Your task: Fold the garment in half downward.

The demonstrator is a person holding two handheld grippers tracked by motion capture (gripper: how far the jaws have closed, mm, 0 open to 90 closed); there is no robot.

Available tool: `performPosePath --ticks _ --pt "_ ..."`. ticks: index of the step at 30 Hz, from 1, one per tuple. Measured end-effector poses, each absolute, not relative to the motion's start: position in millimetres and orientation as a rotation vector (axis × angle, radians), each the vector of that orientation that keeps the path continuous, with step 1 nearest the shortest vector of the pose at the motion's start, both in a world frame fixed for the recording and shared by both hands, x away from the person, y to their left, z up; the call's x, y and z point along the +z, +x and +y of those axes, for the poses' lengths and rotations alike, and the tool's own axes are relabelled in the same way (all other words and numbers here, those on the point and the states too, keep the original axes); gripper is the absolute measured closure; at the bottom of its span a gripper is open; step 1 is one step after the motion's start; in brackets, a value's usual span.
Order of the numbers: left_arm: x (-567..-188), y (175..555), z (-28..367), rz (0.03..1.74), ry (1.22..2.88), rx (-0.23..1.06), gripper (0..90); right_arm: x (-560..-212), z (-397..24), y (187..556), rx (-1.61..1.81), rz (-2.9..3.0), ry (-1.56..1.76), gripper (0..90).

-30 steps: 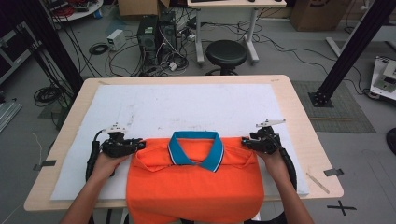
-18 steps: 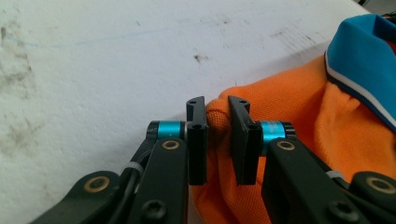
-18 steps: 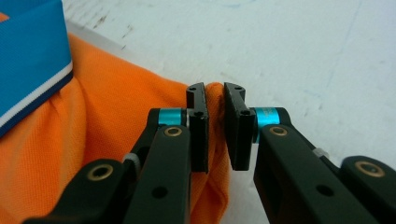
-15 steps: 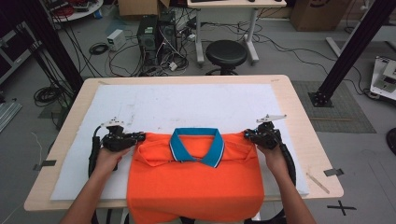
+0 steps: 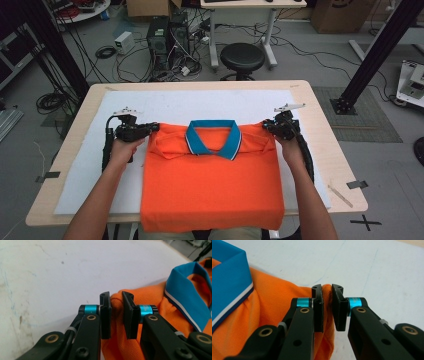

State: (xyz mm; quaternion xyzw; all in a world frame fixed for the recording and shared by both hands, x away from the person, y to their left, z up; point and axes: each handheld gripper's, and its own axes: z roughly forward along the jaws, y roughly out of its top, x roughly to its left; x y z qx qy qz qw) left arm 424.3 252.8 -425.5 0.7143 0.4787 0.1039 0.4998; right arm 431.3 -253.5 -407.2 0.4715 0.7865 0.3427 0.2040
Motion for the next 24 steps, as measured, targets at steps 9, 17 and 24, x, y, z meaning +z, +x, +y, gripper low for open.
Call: performPosePath --ticks 9,17,24 --pt "-422.1 452.8 249.8 1.181 1.725 0.274 78.2 -404.7 -247.1 462.1 0.913 2.145 1.337 81.8" --pt "-437.6 452.9 247.6 1.213 1.719 0.266 67.7 -417.0 -244.1 466.2 0.917 2.136 1.38 77.4" --pt "-426.8 431.8 250.4 1.111 1.696 0.26 53.7 -409.2 -244.6 451.4 1.027 2.141 1.367 60.5"
